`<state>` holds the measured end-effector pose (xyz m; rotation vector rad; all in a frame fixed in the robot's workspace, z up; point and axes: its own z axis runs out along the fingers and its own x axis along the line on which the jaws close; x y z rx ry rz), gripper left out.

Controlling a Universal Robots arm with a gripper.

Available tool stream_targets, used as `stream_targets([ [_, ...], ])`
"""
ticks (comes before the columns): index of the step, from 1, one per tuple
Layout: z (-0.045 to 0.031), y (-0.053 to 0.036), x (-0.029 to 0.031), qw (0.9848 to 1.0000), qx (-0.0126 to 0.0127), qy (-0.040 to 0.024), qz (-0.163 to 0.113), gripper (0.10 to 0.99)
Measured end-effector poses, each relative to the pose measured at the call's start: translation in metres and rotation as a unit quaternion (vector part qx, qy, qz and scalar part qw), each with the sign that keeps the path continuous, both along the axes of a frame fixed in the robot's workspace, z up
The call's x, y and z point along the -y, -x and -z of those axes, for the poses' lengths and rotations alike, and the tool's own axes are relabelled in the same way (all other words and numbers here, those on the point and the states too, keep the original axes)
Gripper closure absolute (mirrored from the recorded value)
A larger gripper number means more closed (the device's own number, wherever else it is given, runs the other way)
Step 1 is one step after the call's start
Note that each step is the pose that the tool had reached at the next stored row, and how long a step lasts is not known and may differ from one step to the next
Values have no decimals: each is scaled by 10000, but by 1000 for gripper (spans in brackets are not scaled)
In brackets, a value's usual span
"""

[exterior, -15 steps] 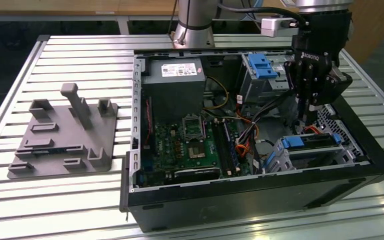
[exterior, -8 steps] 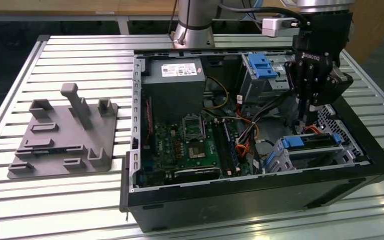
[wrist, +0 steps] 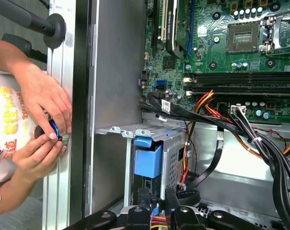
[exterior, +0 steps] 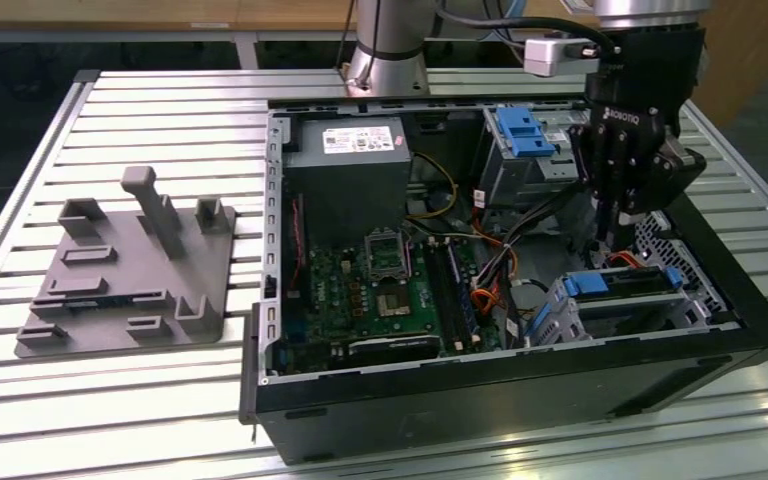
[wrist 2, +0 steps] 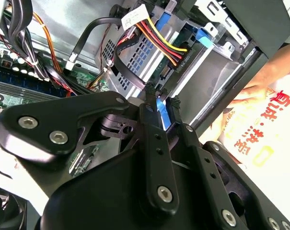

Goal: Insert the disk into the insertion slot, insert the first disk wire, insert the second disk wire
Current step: 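Insert the second disk wire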

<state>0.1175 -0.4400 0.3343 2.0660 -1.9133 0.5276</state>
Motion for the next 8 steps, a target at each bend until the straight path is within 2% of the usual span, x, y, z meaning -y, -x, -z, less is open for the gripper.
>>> stream_targets([
  [5,4,0,5,10000,0,0,0,820],
  [6,4,0,5,10000,0,0,-1,831],
  [7,5,0,5,10000,0,1,0,890],
  [8,5,0,6,10000,0,1,0,890],
])
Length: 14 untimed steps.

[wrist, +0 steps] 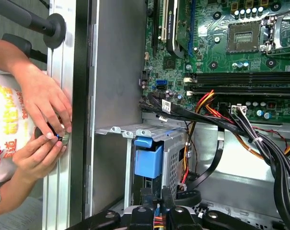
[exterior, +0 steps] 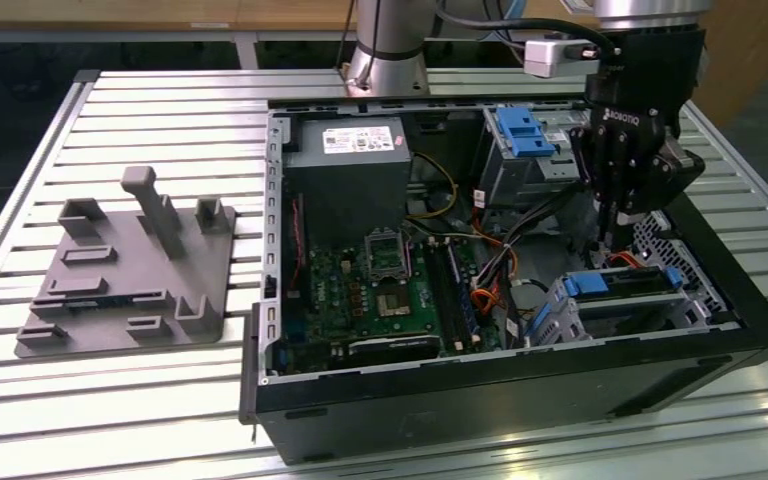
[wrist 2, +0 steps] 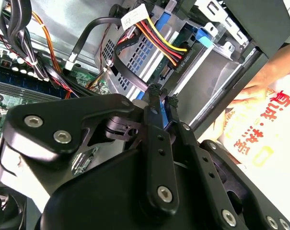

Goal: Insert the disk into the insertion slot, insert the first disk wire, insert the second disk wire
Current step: 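Insert the second disk wire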

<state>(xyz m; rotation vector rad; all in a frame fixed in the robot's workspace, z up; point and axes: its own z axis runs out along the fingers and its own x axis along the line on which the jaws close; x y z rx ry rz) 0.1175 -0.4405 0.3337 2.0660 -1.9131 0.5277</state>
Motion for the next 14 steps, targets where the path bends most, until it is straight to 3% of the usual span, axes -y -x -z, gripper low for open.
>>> stream_targets([
  [7,4,-1,0,10000,-10,3,-1,890],
  [14,4,-98,15,9999,-151,10,1,890],
])
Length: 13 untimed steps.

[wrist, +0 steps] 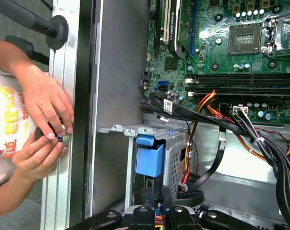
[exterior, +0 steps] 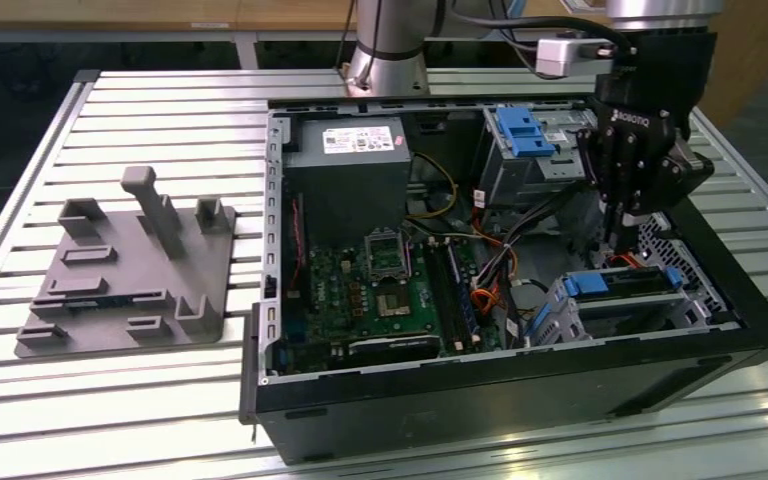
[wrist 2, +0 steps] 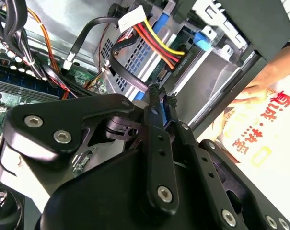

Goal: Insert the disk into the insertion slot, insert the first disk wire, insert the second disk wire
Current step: 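Insert the second disk wire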

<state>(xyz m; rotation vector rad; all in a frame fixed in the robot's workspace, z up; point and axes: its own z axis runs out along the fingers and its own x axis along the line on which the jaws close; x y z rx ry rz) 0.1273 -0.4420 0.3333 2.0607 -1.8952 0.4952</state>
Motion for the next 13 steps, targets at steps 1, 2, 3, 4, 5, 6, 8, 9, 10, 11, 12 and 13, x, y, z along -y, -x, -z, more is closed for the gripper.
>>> stream_targets([
  [1,0,-23,1,10000,-16,-1,0,890],
  [2,0,-46,3,10000,-34,0,0,890],
  [3,0,-65,5,10000,-55,-1,0,890],
  [4,0,-74,10,10000,-71,-1,1,890],
  [5,0,-76,18,10000,-76,0,6,890],
  [6,0,-76,29,10000,-78,-5,11,890],
  [8,0,-77,50,10000,-79,-21,24,890],
  [9,1,-77,61,10000,-79,-28,32,890],
  [10,0,-77,72,10000,-80,-34,41,890],
  [11,0,-77,83,9999,-80,-42,51,890],
  [12,0,-77,93,9999,-80,-48,58,890],
  [13,0,-77,104,9999,-80,-57,66,890],
])
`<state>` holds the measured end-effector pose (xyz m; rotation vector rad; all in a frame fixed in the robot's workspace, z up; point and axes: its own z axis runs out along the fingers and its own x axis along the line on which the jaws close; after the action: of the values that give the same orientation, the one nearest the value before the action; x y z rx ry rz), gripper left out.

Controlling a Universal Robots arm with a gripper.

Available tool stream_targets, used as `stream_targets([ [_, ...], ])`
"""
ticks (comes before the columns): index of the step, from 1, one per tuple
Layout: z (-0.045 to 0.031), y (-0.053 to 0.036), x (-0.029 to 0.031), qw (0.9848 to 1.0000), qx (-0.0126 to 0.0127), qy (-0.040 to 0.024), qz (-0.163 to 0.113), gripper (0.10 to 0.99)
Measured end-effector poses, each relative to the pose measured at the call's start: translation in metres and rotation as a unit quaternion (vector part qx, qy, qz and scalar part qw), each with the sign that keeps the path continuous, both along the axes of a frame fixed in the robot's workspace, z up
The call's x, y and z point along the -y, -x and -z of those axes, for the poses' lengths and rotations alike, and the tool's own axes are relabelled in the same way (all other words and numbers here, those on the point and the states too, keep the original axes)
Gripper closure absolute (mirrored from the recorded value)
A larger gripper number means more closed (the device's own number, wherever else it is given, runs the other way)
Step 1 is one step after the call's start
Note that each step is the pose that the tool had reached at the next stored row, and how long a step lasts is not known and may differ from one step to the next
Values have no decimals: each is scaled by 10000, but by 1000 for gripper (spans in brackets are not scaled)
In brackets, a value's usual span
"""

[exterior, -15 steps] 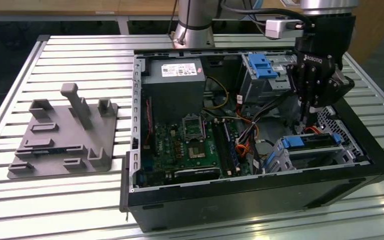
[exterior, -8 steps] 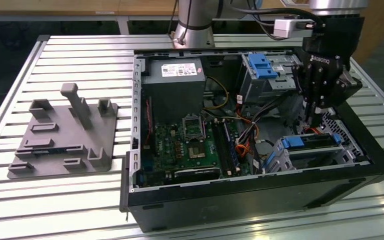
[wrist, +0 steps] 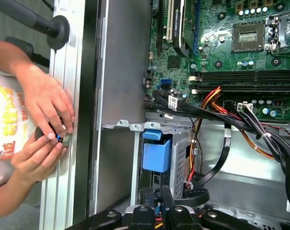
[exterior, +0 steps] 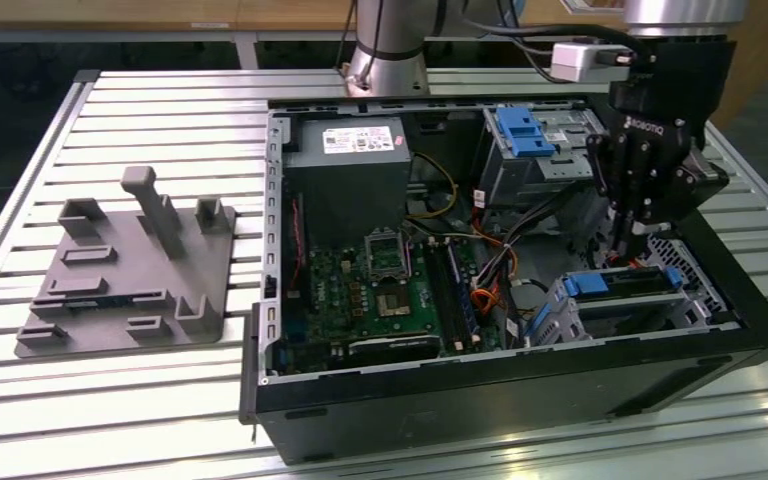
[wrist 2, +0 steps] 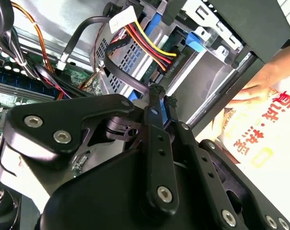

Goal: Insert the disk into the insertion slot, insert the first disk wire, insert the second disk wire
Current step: 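Insert the second disk wire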

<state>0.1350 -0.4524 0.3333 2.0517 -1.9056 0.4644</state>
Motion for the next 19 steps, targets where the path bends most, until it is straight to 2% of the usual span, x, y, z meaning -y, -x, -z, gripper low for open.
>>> stream_targets([
  [3,0,0,10,10000,0,-44,8,890],
  [6,0,9,10,9999,0,-147,8,890],
  [8,1,9,10,9998,0,-184,7,890],
  [10,1,10,10,9997,0,-250,8,890],
  [19,0,10,31,9994,-1,-350,8,890],
])
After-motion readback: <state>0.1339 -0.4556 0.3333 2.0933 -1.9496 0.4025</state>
